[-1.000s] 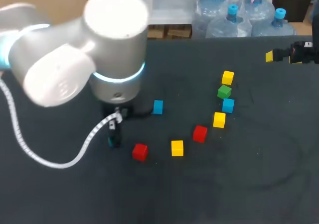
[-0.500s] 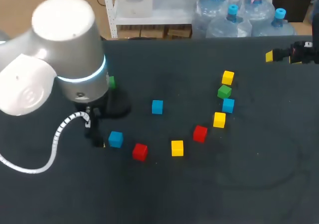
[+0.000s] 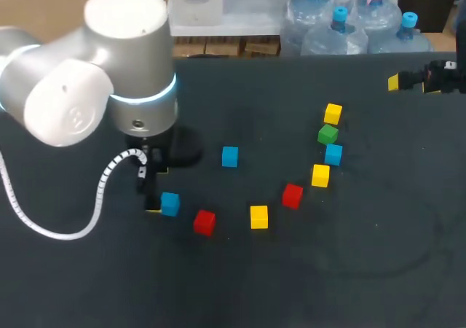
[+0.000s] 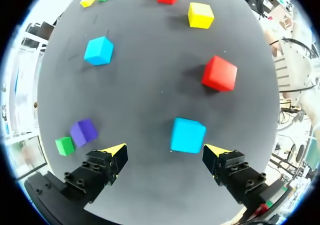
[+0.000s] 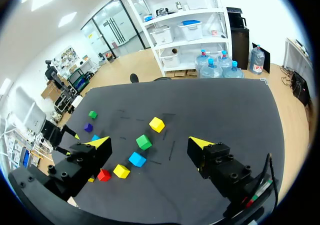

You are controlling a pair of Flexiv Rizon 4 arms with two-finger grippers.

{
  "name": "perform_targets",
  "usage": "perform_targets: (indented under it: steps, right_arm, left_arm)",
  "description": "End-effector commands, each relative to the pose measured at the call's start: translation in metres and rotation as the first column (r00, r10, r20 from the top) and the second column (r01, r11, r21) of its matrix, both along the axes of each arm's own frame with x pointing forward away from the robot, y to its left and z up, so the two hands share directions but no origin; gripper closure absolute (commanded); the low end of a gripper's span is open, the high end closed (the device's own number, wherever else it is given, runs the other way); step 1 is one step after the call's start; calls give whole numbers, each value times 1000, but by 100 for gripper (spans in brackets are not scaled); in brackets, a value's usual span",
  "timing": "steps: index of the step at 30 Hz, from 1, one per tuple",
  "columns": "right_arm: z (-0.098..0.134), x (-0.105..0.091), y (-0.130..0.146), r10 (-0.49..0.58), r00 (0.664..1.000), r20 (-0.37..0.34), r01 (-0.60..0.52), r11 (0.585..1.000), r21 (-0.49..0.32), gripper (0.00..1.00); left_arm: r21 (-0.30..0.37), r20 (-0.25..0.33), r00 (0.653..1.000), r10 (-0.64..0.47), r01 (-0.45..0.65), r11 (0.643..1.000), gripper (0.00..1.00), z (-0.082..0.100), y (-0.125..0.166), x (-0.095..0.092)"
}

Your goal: Place the blue cubes, place green cubes on the blue cubes, place the yellow cubes on the green cubes, then place the red cubes on the yellow cubes, and place purple cube on the red cubes.

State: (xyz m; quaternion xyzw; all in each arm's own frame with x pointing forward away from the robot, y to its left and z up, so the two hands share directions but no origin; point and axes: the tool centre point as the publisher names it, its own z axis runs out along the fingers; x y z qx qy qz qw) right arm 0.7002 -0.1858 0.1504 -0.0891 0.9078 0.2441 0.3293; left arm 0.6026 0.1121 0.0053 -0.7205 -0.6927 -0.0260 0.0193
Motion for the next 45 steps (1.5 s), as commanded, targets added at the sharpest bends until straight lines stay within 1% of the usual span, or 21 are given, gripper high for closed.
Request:
perform_targets:
  steps: [1, 8, 15, 20, 22, 26, 30, 35, 39, 45]
  right_arm:
    - [0, 0, 1, -3, 1000, 0, 3, 1000, -2, 0]
    - [0, 0, 1, -3, 1000, 0, 3, 1000, -2, 0]
    - [0, 0, 1, -3, 1000, 0, 3, 1000, -2, 0]
    - [0, 0, 1, -3, 1000, 0, 3, 1000, -2, 0]
    - [0, 0, 1, -3, 1000, 0, 3, 1000, -2, 0]
    - [0, 0, 1, -3, 1000, 0, 3, 1000, -2, 0]
    - [0, 0, 1, -3, 1000, 0, 3, 1000, -2, 0]
    - [0, 0, 1, -3, 1000, 0, 3, 1000, -2, 0]
    - [0, 0, 1, -3, 1000, 0, 3, 1000, -2, 0]
    - [0, 0, 1, -3, 1000, 0, 3, 1000, -2, 0]
  left_arm:
    - [20, -13, 1000, 1, 0, 1000, 0, -4, -4, 6]
    - [18, -19, 1000, 15, -15, 1000, 0, -12, -1, 13]
    - [7, -29, 999, 17, -16, 1000, 0, -17, -2, 14]
    - [-4, -29, 1000, -1, 1, 1000, 0, -13, -8, 9]
    - [3, -38, 999, -8, 8, 1000, 0, -13, -9, 6]
    - [19, -38, 999, -35, 36, 999, 0, -10, -14, 0]
    - [20, -40, 998, -40, 41, 999, 0, -10, -14, -2]
    - [21, -49, 998, -25, 26, 999, 0, -14, -12, -4]
    - [14, -61, 998, 10, -9, 1000, 0, -20, -11, -5]
    - [13, -48, 999, 19, -19, 1000, 0, -18, -11, -4]
